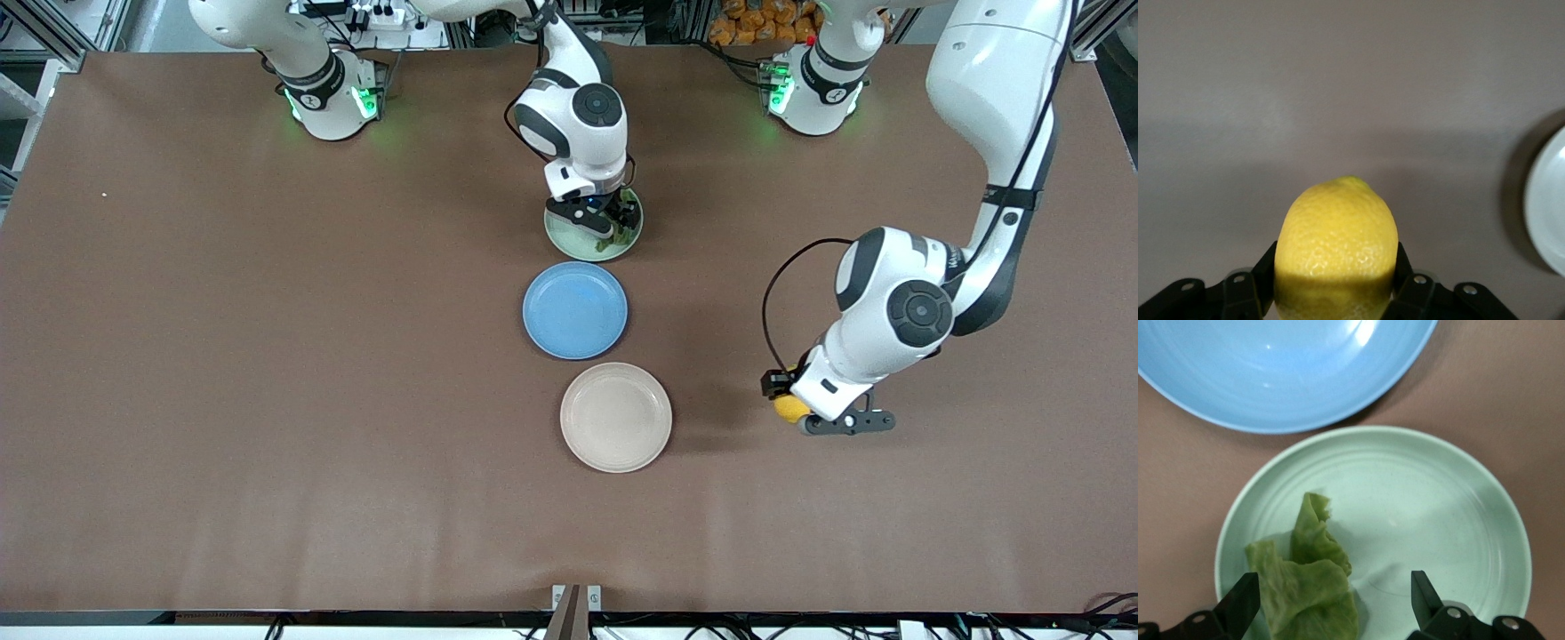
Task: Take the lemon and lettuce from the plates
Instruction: 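Lift the lemon off the cream plate with the left gripper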
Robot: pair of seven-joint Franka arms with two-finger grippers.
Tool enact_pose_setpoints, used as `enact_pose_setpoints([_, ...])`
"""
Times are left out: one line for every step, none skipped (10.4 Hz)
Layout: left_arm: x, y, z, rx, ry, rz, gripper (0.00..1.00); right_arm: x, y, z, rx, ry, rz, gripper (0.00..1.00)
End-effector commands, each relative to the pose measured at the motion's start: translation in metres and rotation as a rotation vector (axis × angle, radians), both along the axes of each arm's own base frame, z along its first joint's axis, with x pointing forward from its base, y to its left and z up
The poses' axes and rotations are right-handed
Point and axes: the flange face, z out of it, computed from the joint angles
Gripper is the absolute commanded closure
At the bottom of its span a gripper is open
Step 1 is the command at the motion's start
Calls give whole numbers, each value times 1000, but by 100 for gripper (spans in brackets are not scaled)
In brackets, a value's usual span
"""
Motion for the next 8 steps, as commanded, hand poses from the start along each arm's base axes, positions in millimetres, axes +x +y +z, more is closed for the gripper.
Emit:
enact_pose_setpoints([-10,24,-7,14,22,-42,100,-3,7,-8,1,-19,-14,0])
enact_pose_setpoints([-11,34,-17,16,39,-57,100,-11,11,-13,-3,-13,-6,0])
enact_pose_setpoints([-9,47,-28,16,56,-46,100,-11,14,-17,-5,-13,-25,0])
enact_pose_setpoints([-7,63,-36,19,66,-29,100,-12,16,-18,-4,-13,-34,0])
enact_pose_setpoints([-4,79,-45,19,78,-9,100,-12,16,-20,-6,-11,-37,0])
enact_pose_setpoints([-4,88,-53,23,87,-5,100,-12,17,-23,-8,-10,-49,0])
enact_pose_setpoints([-4,96,-61,20,101,6,100,-11,18,-23,-6,-11,-57,1])
enact_pose_setpoints([-6,100,-72,18,117,11,100,-11,19,-24,-7,-11,-56,15])
